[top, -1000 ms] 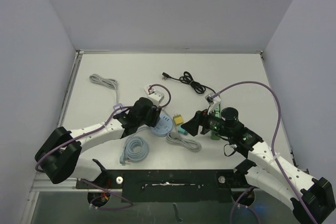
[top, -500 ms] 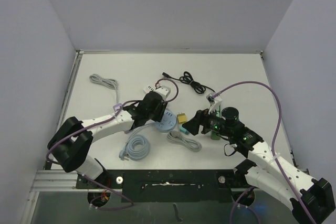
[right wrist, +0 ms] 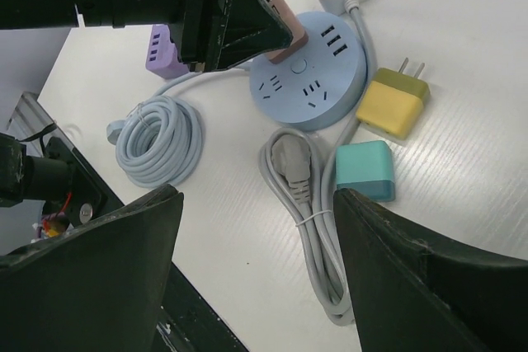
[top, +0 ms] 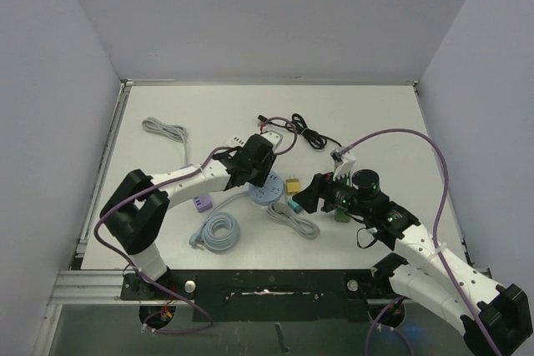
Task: Insert the plug
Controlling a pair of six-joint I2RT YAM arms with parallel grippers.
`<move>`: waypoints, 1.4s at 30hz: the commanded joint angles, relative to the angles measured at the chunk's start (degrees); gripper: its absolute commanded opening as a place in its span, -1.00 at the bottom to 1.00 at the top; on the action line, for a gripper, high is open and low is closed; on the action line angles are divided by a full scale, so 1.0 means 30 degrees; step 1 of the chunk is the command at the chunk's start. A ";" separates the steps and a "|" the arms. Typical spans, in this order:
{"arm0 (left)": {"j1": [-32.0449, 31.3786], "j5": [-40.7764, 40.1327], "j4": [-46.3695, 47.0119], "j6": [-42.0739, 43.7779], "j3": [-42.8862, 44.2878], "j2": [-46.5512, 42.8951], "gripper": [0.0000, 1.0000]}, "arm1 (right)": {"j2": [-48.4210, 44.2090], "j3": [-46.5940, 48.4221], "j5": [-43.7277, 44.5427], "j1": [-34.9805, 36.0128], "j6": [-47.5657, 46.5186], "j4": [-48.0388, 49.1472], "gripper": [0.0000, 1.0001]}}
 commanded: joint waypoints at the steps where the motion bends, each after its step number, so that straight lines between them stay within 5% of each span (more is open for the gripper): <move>1: 0.0363 0.1626 -0.3247 -0.0885 -0.2374 0.1659 -1.00 | -0.0712 0.1034 0.0779 -0.0194 -0.0206 0.0092 0.49; 9: 0.0097 0.1712 0.0075 -0.2998 -0.5459 -0.0311 -1.00 | -0.0599 0.1028 0.0942 -0.0231 0.0064 0.0360 0.49; 18: -0.0824 -0.0153 0.0591 -0.3936 -0.5350 0.0794 -1.00 | -0.0517 0.1053 0.1419 -0.0281 0.0627 0.0320 0.49; 23: -0.0760 -0.0745 -0.0499 -0.3974 -0.3991 -0.1065 -1.00 | -0.0642 0.1148 0.3717 -0.0326 0.1644 -0.0854 0.49; 29: -0.0318 -0.1006 -0.0331 -0.3307 -0.2094 -0.3996 -0.21 | -0.0427 0.1613 0.5469 -0.0370 0.2609 -0.2156 0.50; 35: 0.0253 -0.1141 0.0691 -0.2513 -0.1182 -0.6906 0.10 | 0.1484 0.2837 0.6209 -0.0465 0.2709 -0.3709 0.46; 36: 0.0334 -0.1122 0.0911 -0.2510 -0.1391 -0.7445 0.41 | 0.1883 0.3031 0.6383 -0.0469 0.2669 -0.4053 0.46; 42: 0.0778 -0.1440 0.1532 -0.3619 -0.3570 -1.1277 0.48 | 0.4643 0.4087 0.6437 -0.0502 0.1881 -0.5088 0.47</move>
